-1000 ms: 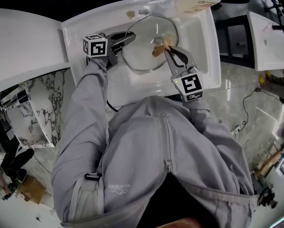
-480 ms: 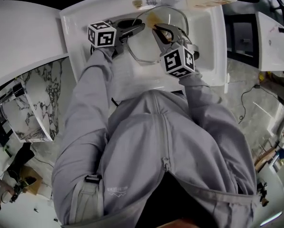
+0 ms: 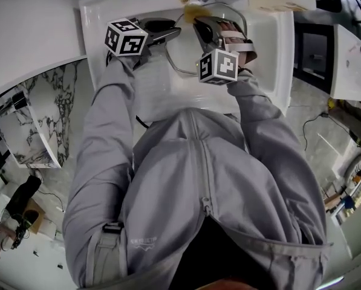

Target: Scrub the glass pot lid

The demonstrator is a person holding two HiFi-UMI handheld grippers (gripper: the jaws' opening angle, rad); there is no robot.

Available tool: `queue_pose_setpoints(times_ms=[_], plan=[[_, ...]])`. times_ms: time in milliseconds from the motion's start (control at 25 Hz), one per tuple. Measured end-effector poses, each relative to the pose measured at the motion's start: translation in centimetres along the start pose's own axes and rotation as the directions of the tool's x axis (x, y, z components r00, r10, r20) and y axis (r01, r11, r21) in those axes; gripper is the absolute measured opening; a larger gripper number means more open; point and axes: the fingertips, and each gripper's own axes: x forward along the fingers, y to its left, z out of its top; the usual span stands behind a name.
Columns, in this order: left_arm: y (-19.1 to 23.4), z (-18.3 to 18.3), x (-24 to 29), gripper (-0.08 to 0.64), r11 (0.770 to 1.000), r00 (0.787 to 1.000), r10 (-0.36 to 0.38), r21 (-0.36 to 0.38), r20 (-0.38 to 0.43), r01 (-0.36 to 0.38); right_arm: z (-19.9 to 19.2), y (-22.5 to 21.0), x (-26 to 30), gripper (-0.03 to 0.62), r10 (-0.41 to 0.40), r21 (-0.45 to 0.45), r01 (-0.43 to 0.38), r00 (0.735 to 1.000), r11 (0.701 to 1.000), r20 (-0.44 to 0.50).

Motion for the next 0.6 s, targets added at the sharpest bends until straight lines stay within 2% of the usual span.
queue_pose_setpoints(times_ms=[40, 120, 280, 480, 600], plan=[[-0.2, -0.3, -0.2, 0.078, 1.0, 1.0, -0.015, -0.013, -0.017, 0.014, 0.1, 0.2, 0.2, 0.029, -0.001, -0.016, 0.001, 1.0, 1.0, -0.004], [-0.2, -0.5, -0.4, 0.067, 0.999, 0.999, -0.028, -0.039, -0.042, 0.026, 0.2, 0.4, 0.4, 0.029, -0.007, -0.044, 0.007, 1.0, 0.999, -0.013], [-0.1, -0.4, -0.4, 0.064, 0.999, 0.997, -0.025, -0.042, -0.067, 0.022, 0.6, 1.3, 0.2, 0.029, 0.013, -0.088, -0.014, 1.0, 0.996, -0.014], [-0.2, -0.7, -0.4, 0.064, 0.999, 0.997, -0.009, -0.037, -0.08, 0.006, 1.2, 5.8, -0.9, 0.029, 0.115, -0.137, -0.112, 0.993, 0.984, 0.014], [-0.1, -0.6, -0.4, 0.063, 0.999, 0.996, 0.004, -0.036, -0.088, -0.007, 1.2, 9.7, -1.7, 0.03, 0.218, -0.226, -0.212, 0.976, 0.951, 0.005]])
